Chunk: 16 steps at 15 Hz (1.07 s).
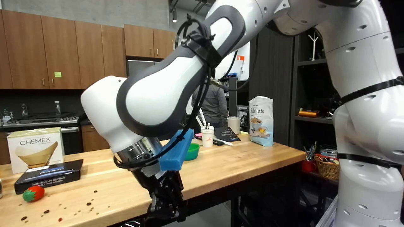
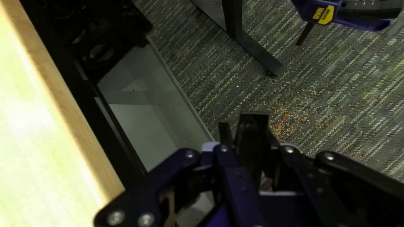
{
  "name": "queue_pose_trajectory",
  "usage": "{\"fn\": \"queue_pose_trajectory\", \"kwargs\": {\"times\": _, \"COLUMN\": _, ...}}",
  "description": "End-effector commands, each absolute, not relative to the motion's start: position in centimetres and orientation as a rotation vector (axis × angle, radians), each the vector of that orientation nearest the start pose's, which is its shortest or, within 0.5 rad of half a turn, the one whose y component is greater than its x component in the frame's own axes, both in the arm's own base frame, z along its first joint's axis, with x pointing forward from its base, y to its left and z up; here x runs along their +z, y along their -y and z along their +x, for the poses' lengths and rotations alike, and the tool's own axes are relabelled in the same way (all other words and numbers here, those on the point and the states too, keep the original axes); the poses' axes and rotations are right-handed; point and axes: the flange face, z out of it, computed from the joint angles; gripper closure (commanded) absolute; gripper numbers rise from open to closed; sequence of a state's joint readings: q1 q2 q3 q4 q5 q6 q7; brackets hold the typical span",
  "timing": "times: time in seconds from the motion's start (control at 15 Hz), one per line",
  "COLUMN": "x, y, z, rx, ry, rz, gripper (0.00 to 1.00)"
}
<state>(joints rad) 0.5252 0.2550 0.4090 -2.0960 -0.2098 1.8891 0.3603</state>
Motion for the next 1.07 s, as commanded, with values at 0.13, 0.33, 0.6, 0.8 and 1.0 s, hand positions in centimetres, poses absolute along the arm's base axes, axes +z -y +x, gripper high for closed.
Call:
{"fn": "queue_pose_trajectory", "kwargs": {"times": 0.13, "x": 28.12, "y": -40.7, "z": 32.91, "rx": 0.45, "ry": 1.164, "rz": -3.329, "gripper": 0.94}}
{"fn": "queue_pose_trajectory", "kwargs": {"times": 0.33, "x": 28.09, "y": -40.75, "z": 32.96, "rx": 0.422, "ry": 1.185, "rz": -3.339, "gripper": 0.94}}
{"fn": "queue_pose_trajectory", "kwargs": {"times": 0.6, "x": 28.05, "y": -40.91, "z": 32.95, "rx": 0.404, "ry": 1.194, "rz": -3.325, "gripper": 0.94}}
{"fn": "queue_pose_trajectory", "kwargs": {"times": 0.8, "x": 27.99, "y": -40.96, "z": 32.92, "rx": 0.4, "ry": 1.201, "rz": -3.315, "gripper": 0.94}}
{"fn": "queue_pose_trajectory", "kwargs": {"times": 1.0, "x": 27.97, "y": -41.01, "z": 32.81, "rx": 0.411, "ry": 1.242, "rz": -3.288, "gripper": 0.94}}
